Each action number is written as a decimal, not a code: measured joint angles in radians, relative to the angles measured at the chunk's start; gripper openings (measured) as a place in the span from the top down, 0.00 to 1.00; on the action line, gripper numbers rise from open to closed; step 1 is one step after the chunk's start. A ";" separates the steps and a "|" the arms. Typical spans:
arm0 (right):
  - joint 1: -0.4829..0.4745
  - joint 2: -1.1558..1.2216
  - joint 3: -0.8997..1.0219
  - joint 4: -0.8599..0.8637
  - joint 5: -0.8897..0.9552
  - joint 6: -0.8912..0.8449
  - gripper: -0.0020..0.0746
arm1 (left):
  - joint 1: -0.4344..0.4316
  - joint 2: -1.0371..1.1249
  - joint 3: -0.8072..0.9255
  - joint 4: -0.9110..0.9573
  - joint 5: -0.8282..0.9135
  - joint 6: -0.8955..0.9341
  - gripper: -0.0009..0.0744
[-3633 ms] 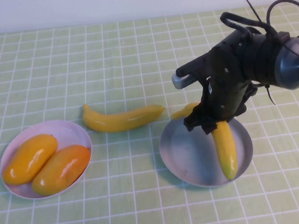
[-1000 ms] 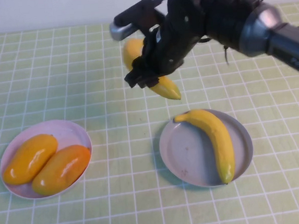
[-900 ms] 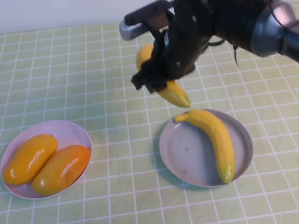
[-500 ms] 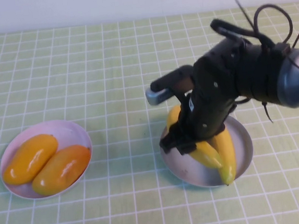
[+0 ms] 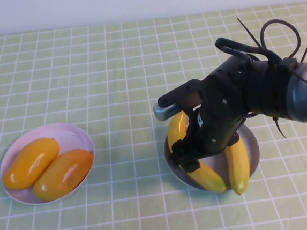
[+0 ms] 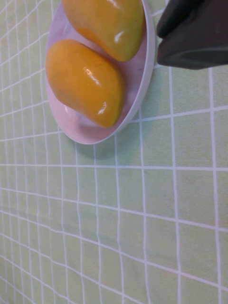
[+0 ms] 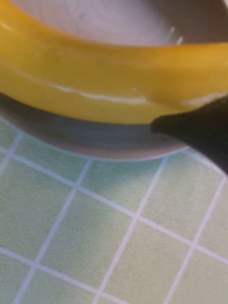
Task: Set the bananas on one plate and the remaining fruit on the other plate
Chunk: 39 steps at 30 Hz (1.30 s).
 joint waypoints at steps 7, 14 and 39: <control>0.038 -0.077 0.000 -0.011 -0.002 0.000 0.36 | 0.000 0.000 0.000 0.000 0.000 0.000 0.99; 0.131 -0.279 0.027 -0.049 -0.009 0.002 0.84 | 0.000 0.000 0.000 0.000 0.000 0.000 0.99; 0.158 -1.071 0.614 -0.024 0.075 -0.095 0.99 | 0.000 0.000 0.000 0.000 0.000 0.000 0.99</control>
